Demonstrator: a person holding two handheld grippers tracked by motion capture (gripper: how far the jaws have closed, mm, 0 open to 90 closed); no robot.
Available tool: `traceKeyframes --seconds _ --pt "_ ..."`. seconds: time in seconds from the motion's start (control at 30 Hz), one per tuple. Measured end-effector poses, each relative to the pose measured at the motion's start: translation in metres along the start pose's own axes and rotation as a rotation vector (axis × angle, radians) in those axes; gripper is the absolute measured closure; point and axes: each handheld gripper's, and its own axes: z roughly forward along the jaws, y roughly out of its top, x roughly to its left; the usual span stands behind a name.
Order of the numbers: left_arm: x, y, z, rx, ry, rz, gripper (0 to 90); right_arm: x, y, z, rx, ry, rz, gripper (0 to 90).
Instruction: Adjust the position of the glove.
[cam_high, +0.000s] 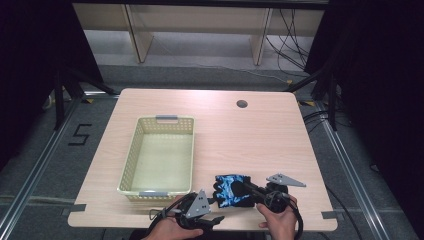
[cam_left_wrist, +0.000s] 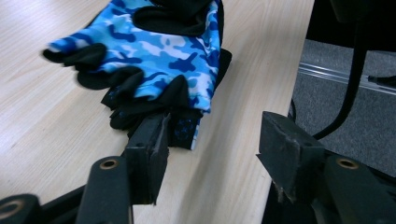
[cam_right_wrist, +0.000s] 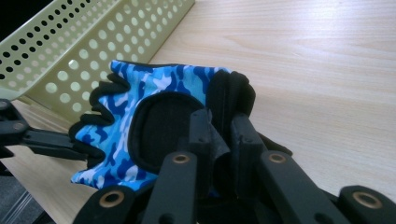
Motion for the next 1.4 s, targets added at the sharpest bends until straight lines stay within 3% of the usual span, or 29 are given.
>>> traceKeyframes --seconds 0.1,0.13,0.17,0.2,0.23,0.27,0.3,0.4,0.43,0.47,0.5,0.57,0.63,0.67,0.73,0.8,0.87,0.9,1.0,1.1,1.13,1.17,1.2,1.23,1.27,1.33,1.4 --pt "0.003 0.001 0.004 0.001 0.017 -0.008 46.1 0.005 -0.001 0.001 0.006 -0.003 0.012 81.9" --pt "0.005 0.002 0.004 -0.004 0.028 -0.002 47.2 0.005 0.0 0.001 0.003 0.011 -0.013 81.8" --pt "0.006 0.002 0.004 0.008 0.023 -0.012 50.0 0.009 -0.001 0.001 0.011 0.024 0.034 81.8" --pt "0.009 0.002 0.003 0.018 0.029 0.022 54.4 0.006 -0.001 0.001 -0.001 0.008 -0.006 81.8" --pt "0.008 0.001 0.004 0.0 0.043 0.008 57.8 0.006 -0.001 0.001 0.001 0.009 -0.004 81.7" --pt "0.01 0.003 0.004 0.005 0.033 0.035 63.7 0.006 -0.002 0.001 -0.005 0.014 0.003 81.7" --pt "0.01 0.003 0.004 0.009 0.032 0.038 69.3 0.006 -0.003 0.0 0.0 -0.006 -0.01 81.4" --pt "0.01 0.004 0.006 0.0 0.055 0.047 76.8 0.008 -0.005 0.0 -0.012 0.01 0.027 80.9" --pt "0.011 0.004 0.007 -0.004 0.066 0.066 79.4 0.006 -0.006 -0.001 -0.001 0.002 0.007 80.6" --pt "0.012 0.005 0.007 0.015 0.057 0.088 81.7 0.009 -0.008 -0.002 0.006 -0.01 0.038 80.4" --pt "0.011 0.004 0.009 0.012 0.048 0.063 82.8 0.005 -0.008 -0.001 -0.002 -0.009 0.001 80.1" --pt "0.01 0.003 0.009 0.032 0.063 0.09 84.4 0.008 -0.01 -0.004 0.031 -0.018 0.043 79.6" --pt "0.009 0.002 0.013 0.025 0.056 0.08 84.7 0.004 -0.013 -0.003 0.013 0.007 0.013 79.5" --pt "0.012 0.002 0.013 0.049 0.051 0.098 84.8 0.004 -0.014 -0.003 0.015 0.001 0.014 79.4" --pt "0.013 0.002 0.016 0.043 0.051 0.083 85.0 0.002 -0.014 -0.003 0.032 -0.027 0.009 78.8" --pt "0.016 0.002 0.019 0.047 0.053 0.076 85.0 0.005 -0.015 -0.002 0.033 -0.001 0.068 78.7" --pt "0.017 0.002 0.021 0.064 0.047 0.074 84.9 0.003 -0.017 0.0 0.035 -0.02 0.056 78.7" --pt "0.018 0.001 0.022 0.072 0.04 0.07 84.8 -0.001 -0.016 0.0 0.038 -0.017 0.014 78.7" --pt "0.017 -0.001 0.025 0.077 0.035 0.06 84.4 -0.003 -0.018 0.003 0.061 -0.023 0.032 78.2" --pt "0.02 -0.001 0.026 0.096 0.017 0.056 83.6 -0.005 -0.022 0.007 0.072 -0.025 0.028 77.7" --pt "0.02 -0.003 0.026 0.095 0.041 0.054 82.5 -0.006 -0.022 0.007 0.089 -0.041 0.022 77.1" --pt "0.019 -0.003 0.027 0.094 0.028 0.045 81.9 -0.007 -0.022 0.008 0.093 -0.035 0.019 76.1" --pt "0.019 -0.004 0.027 0.102 0.035 0.063 81.5 -0.009 -0.023 0.009 0.098 -0.035 0.027 75.5" --pt "0.017 -0.005 0.028 0.102 0.03 0.048 79.6 -0.007 -0.024 0.01 0.095 -0.015 0.092 75.0" --pt "0.016 -0.005 0.026 0.113 0.032 0.046 75.8 -0.012 -0.025 0.011 0.09 -0.011 0.055 74.2" --pt "0.014 -0.006 0.021 0.121 0.025 0.057 69.4 -0.013 -0.025 0.011 0.094 -0.015 0.063 73.7" --pt "0.011 -0.006 0.014 0.12 0.035 0.031 57.0 -0.012 -0.025 0.01 0.093 -0.021 0.061 73.2"
